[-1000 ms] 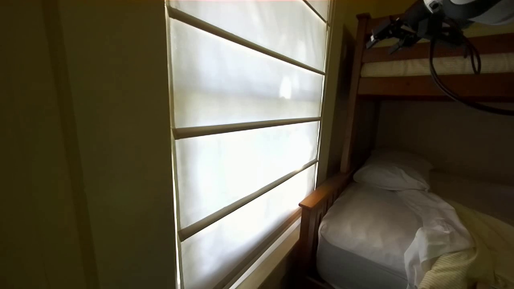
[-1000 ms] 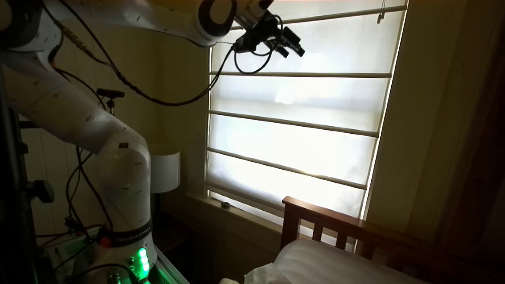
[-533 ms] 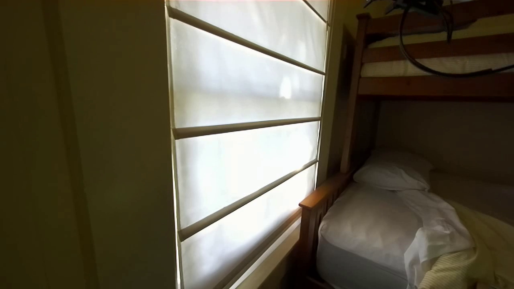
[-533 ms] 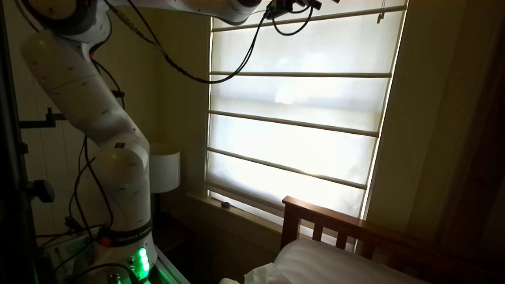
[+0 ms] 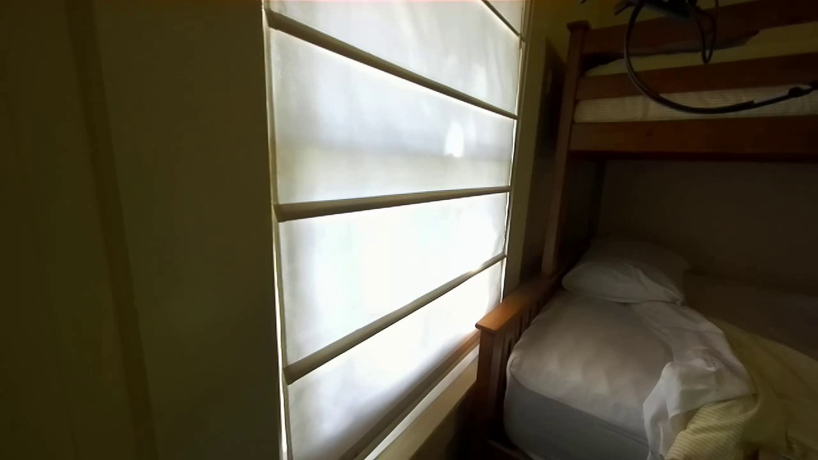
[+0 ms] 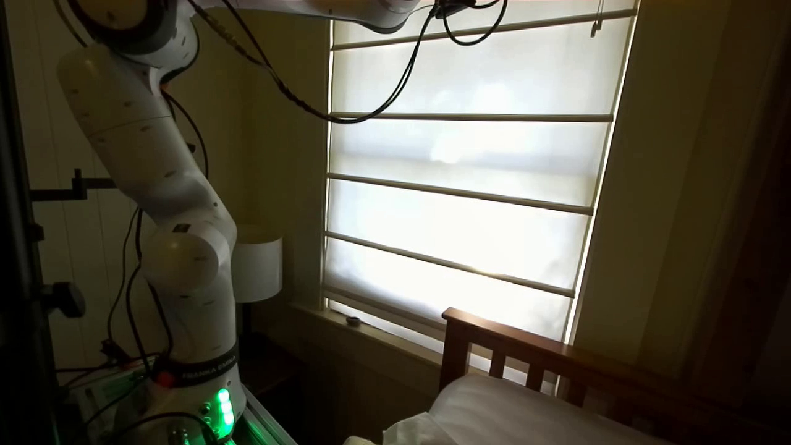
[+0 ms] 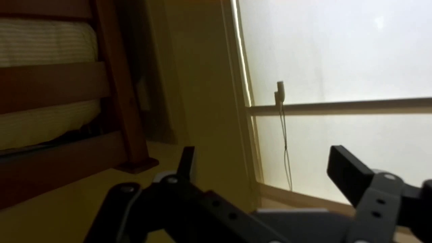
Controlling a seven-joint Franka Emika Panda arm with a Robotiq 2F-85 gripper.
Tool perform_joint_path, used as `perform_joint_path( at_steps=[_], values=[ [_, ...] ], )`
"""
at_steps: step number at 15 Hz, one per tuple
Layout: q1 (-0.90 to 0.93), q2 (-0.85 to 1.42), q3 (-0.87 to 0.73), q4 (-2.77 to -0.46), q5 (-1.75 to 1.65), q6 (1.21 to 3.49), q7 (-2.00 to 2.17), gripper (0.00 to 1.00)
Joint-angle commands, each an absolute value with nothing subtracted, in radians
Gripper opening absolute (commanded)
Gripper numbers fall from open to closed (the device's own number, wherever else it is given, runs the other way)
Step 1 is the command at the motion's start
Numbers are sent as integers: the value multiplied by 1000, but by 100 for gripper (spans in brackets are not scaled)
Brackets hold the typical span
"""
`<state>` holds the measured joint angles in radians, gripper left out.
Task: Slightly open the window blinds
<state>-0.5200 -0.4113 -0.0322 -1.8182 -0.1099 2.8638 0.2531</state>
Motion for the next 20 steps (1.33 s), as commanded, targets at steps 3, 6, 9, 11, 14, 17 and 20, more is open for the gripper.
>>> perform_joint_path(
  at_steps=[3, 6, 9, 11, 14, 17, 20],
  values=[
    [-695, -196, 42, -1569, -168, 3106, 409, 100],
    [-776, -79, 107, -1413, -197, 3194, 448, 100],
    [-813, 29, 170, -1265, -263, 3170, 489, 100],
    [-797, 79, 178, -1196, -328, 3139, 511, 100],
    [-790, 15, 161, -1317, -265, 3172, 464, 100],
    [-797, 14, 148, -1320, -332, 3151, 473, 100],
    [-771, 80, 153, -1260, -404, 3121, 579, 100]
  ],
)
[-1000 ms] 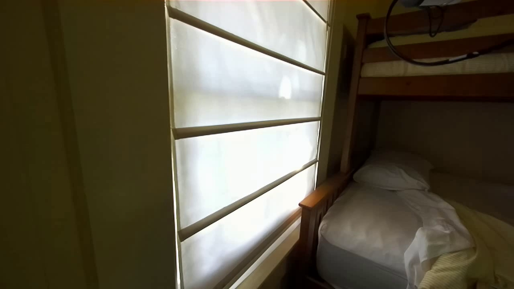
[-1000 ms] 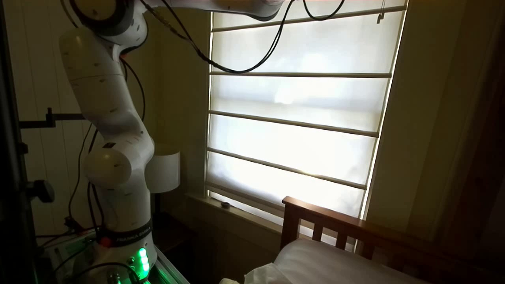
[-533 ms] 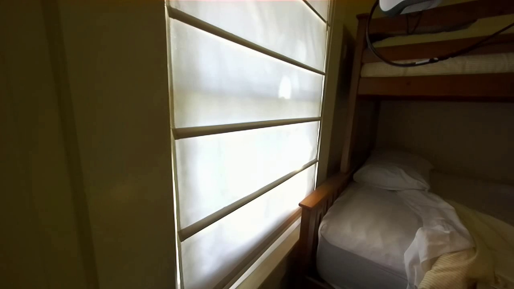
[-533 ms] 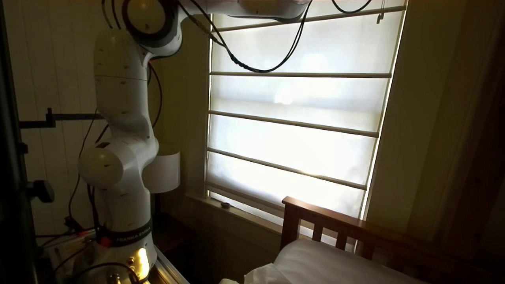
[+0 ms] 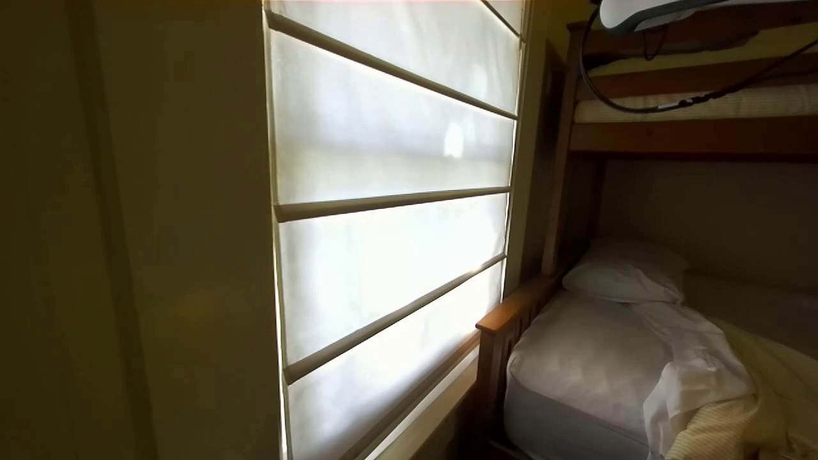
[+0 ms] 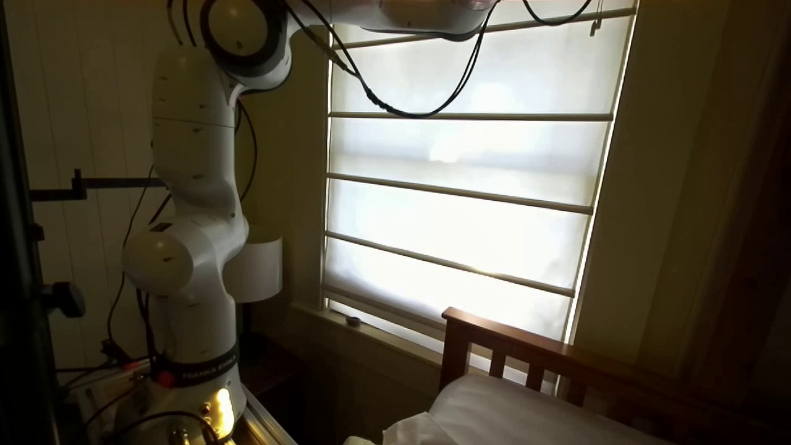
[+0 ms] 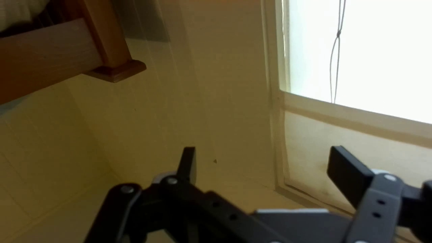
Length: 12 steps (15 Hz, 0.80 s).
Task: Slightly open the window blinds
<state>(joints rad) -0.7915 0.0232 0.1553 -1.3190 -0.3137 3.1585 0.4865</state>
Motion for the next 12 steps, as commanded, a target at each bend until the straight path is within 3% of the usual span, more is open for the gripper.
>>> perform_joint_path(
  at_steps=[1, 7, 12],
  values=[
    [-761, 104, 143, -1240, -466, 3105, 619, 100],
    [-616, 285, 79, -966, -740, 2955, 820, 100],
    [-530, 409, 40, -748, -756, 2801, 846, 100]
  ],
)
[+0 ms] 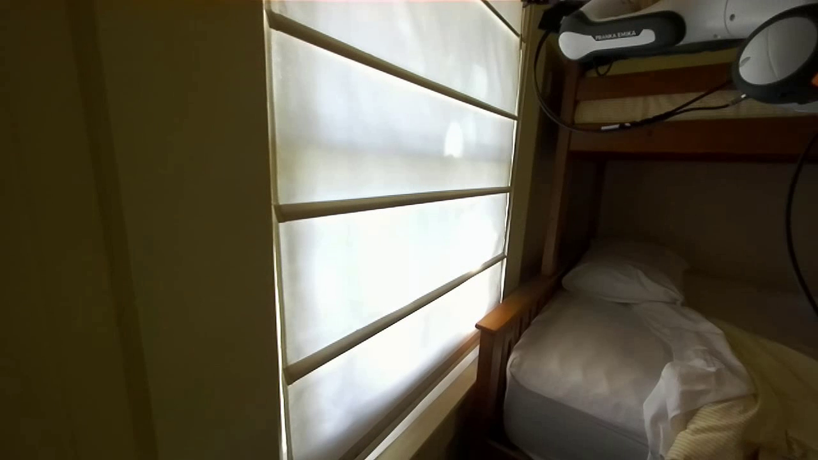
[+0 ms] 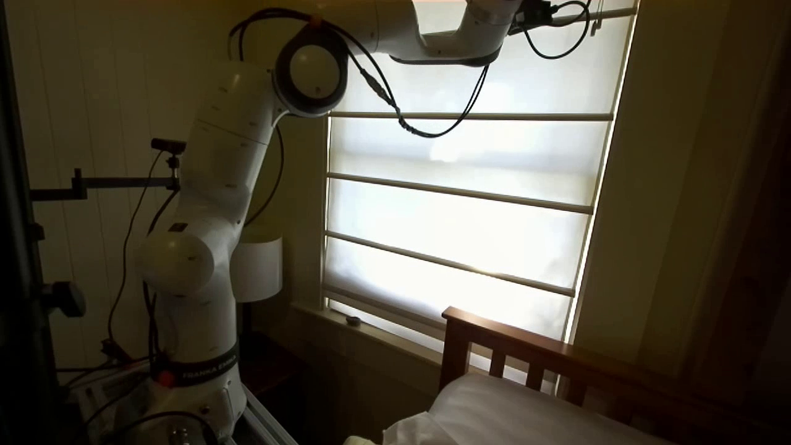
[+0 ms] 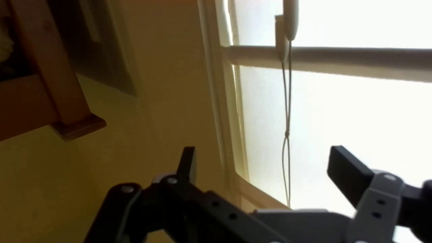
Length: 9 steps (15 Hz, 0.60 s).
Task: Slightly open the window blinds
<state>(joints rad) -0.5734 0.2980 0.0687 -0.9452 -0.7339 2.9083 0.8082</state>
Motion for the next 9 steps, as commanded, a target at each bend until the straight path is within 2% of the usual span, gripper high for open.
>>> perform_joint_path(
  at_steps=[1, 2, 4, 9],
  values=[
    [-528, 421, 41, -722, -743, 2776, 830, 100],
    [-548, 343, 58, -863, -734, 2831, 813, 100],
    [-542, 375, 55, -808, -734, 2804, 813, 100],
    [-554, 345, 130, -886, -663, 2714, 668, 100]
  ],
)
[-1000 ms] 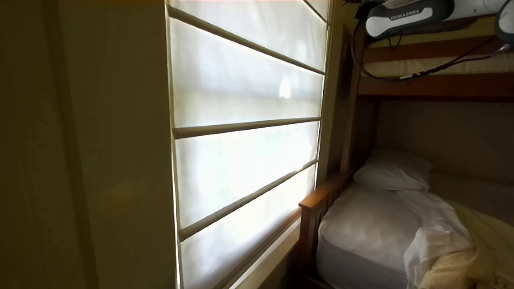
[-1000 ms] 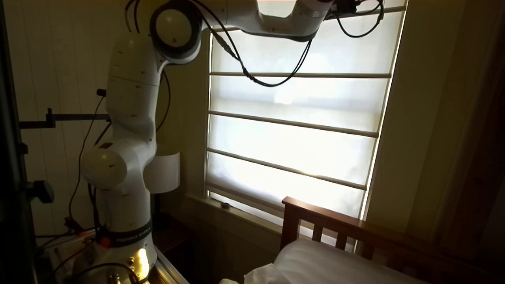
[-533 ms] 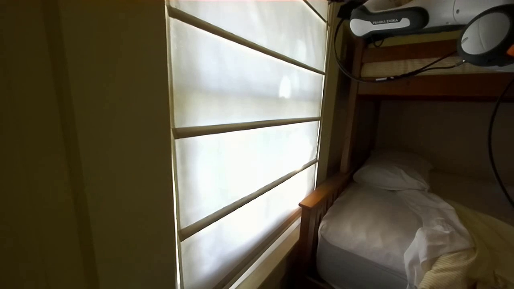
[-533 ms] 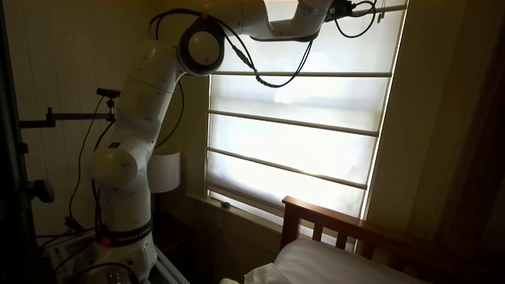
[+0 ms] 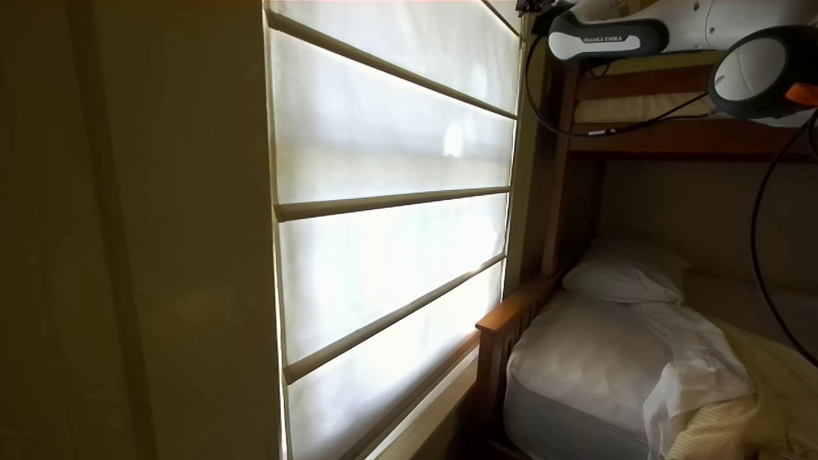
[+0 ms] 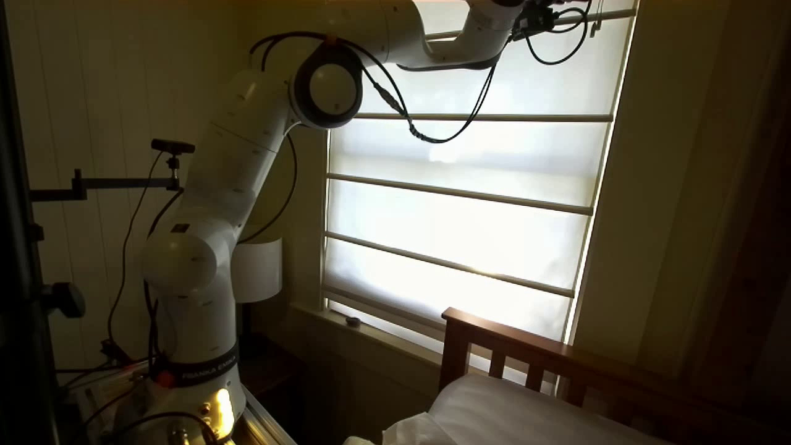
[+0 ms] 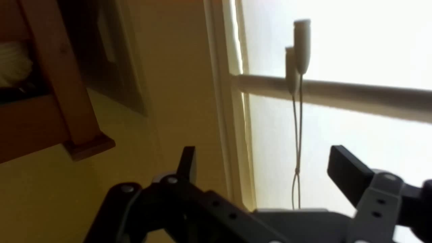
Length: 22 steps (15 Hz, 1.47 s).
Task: Slightly open the window blinds
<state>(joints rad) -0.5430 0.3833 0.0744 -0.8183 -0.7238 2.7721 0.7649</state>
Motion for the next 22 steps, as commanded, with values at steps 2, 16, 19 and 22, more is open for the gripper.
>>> perform_joint_path(
  at_steps=[2, 16, 19, 22],
  values=[
    [-557, 348, 152, -877, -647, 2670, 616, 100],
    [-583, 363, 110, -790, -655, 2632, 603, 100],
    [-593, 377, 139, -778, -622, 2670, 575, 100],
    [-603, 386, 170, -775, -573, 2703, 544, 100]
  ],
)
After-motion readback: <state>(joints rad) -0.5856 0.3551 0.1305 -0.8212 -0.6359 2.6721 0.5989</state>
